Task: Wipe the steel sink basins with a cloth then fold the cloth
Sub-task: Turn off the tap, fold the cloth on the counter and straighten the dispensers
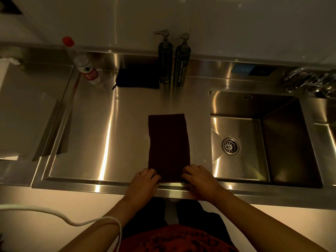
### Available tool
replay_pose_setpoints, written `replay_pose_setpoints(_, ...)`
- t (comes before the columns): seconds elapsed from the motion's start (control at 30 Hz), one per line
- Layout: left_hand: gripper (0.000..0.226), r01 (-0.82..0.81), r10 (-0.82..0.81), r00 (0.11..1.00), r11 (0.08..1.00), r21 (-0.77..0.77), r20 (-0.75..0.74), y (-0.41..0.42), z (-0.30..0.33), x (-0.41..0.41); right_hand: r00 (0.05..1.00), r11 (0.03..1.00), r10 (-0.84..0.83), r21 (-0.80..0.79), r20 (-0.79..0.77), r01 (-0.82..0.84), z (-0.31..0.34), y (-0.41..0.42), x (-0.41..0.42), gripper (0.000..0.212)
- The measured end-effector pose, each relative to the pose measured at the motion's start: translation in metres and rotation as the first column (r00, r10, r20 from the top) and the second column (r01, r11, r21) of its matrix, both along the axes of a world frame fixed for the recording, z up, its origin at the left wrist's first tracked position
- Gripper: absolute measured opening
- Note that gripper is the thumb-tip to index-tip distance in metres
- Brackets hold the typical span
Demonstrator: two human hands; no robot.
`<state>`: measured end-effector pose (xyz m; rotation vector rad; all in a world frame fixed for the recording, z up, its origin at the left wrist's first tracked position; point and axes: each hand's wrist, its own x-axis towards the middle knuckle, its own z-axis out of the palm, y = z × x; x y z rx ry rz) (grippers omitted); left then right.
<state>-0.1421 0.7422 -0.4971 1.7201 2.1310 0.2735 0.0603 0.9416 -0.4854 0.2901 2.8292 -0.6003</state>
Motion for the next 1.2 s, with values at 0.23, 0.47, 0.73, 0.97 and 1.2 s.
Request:
replay_pose_setpoints(0.23,0.036,-0.053,0.049,0.998,0.991,-0.125,-0.036,0.018,0.002,0.006,0.999,0.998,0.039,0.060,-0.024,-0.037,0.005,0.000,-0.011,0.028)
replay_pose_setpoints(0.47,0.038,-0.063,0.049,0.995,0.984,-0.168,-0.085,0.019,0.004,0.010,0.942,0.926,-0.337,-0.182,-0.001,0.331,0.015,0.006,-0.024,0.022)
replay_pose_setpoints(0.73,0.034,-0.170,0.169,0.985,0.983,-0.072,-0.026,0.018,0.006,0.004,0.873,0.818,-0.486,-0.339,0.024,0.465,0.014,0.019,-0.033,0.012)
replay_pose_setpoints(0.97,0.026,-0.358,0.346,0.920,0.933,0.036,0.184,0.035,0.012,-0.023,0.826,0.740,-0.564,-0.431,0.021,0.516,0.014,0.041,-0.042,0.016)
replay_pose_setpoints(1.2,0.023,-0.337,0.326,0.941,0.928,0.159,0.090,0.081,0.023,-0.069,0.815,0.786,-0.575,-0.326,-0.074,0.525,0.022,0.082,-0.068,0.021)
